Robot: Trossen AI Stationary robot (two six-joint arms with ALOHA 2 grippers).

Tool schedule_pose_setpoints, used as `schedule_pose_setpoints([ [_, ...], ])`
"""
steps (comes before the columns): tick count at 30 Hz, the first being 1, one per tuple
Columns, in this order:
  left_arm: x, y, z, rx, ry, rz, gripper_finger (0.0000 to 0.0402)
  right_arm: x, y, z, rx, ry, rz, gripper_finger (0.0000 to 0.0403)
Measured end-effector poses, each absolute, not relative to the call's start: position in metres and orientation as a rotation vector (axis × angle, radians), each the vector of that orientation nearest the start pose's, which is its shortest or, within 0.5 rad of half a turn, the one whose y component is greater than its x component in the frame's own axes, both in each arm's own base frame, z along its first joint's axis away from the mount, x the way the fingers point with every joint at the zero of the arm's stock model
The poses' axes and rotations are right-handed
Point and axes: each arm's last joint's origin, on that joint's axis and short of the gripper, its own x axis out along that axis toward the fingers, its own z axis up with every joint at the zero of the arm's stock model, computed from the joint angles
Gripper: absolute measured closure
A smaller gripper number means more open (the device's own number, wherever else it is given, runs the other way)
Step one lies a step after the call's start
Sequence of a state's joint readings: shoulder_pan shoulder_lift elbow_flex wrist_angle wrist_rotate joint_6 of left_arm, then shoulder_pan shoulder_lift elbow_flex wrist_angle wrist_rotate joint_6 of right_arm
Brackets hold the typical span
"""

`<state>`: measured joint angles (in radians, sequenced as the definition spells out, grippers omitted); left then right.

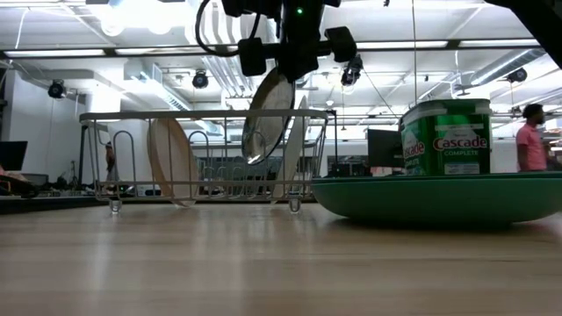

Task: Sort dishes
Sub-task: Put the white patterned plate on the dish rack

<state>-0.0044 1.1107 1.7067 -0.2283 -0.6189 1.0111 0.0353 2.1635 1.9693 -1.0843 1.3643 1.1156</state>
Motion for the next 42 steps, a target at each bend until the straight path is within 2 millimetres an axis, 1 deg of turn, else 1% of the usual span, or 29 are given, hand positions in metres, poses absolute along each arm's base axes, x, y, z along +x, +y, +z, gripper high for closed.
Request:
schedule_pose_setpoints([
  [6,0.158,0.016,0.559,0.856,-0.004,0.719,0.0401,0.441,-0.016,0.263,-0.001,0.293,-1.455,0.0403],
  [11,0.158,0.016,0.557,0.861,0.008,0.713,0.0401,0.441,-0.024,0.263,-0.018,0.307,-1.470,0.0403],
  [16,0.158,0.016,0.557,0.861,0.008,0.713,0.0401,0.443,-0.030,0.263,0.003,0.325,-1.466,0.0403],
  [22,0.159,0.016,0.557,0.856,0.007,0.712,0.0401,0.444,-0.030,0.262,0.023,0.343,-1.449,0.0403],
  [35,0.160,0.016,0.554,0.840,0.028,0.696,0.0401,0.447,-0.030,0.248,0.056,0.314,-1.449,0.0403],
  [42,0.160,0.016,0.554,0.819,0.021,0.695,0.0401,0.448,-0.030,0.247,0.073,0.310,-1.441,0.0403],
])
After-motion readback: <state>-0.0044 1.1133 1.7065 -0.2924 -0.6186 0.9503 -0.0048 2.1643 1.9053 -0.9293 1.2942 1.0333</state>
